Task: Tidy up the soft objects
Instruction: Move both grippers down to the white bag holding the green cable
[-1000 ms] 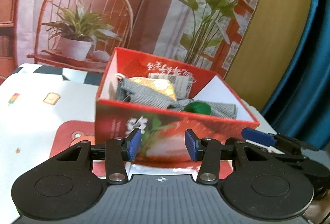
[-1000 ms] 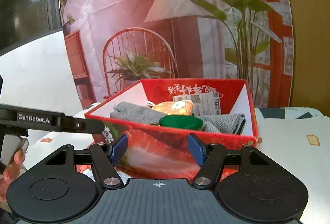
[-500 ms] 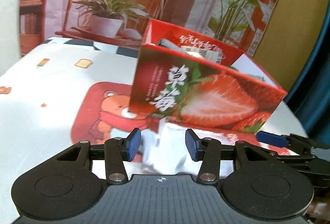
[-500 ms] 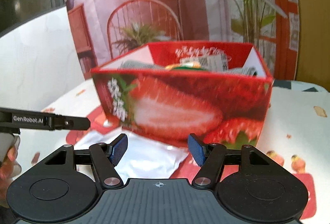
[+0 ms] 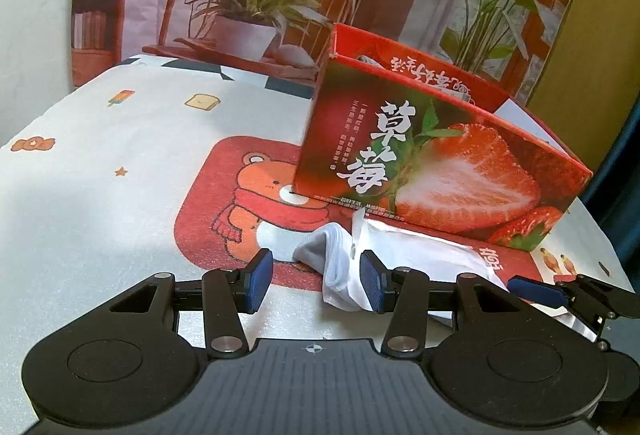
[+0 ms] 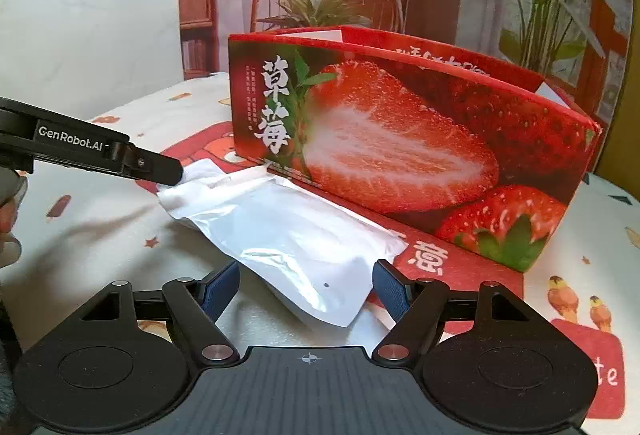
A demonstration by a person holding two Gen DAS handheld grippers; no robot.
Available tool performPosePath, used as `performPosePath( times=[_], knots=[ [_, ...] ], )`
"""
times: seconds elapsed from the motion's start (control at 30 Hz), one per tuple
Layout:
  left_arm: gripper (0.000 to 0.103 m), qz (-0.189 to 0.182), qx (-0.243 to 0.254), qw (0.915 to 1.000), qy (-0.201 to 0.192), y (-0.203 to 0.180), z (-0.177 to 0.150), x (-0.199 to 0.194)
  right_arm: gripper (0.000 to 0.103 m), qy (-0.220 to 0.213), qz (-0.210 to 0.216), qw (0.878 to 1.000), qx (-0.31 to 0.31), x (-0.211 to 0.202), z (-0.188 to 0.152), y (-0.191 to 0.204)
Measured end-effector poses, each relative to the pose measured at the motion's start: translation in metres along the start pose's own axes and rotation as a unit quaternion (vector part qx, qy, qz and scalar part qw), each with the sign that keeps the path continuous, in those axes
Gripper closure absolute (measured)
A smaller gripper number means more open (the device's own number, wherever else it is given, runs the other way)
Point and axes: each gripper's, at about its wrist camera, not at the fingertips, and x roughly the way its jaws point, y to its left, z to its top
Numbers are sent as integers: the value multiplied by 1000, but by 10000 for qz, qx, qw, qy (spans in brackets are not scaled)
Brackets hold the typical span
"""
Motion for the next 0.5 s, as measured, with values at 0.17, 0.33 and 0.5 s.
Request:
performPosePath(
  times=[0.17, 0.33, 0.5],
  knots=[
    [53, -81, -157, 9998, -129, 4, 1, -1, 37, -200, -168, 9994, 220, 0, 2, -10],
    [53, -26, -233, 9992, -324, 6, 4, -6, 38, -282, -124, 9993, 196, 4, 8, -12],
    [53, -101, -466, 9965, -692, 12, 10, -14, 41, -521, -86, 9984, 201, 7, 21, -16]
  ],
)
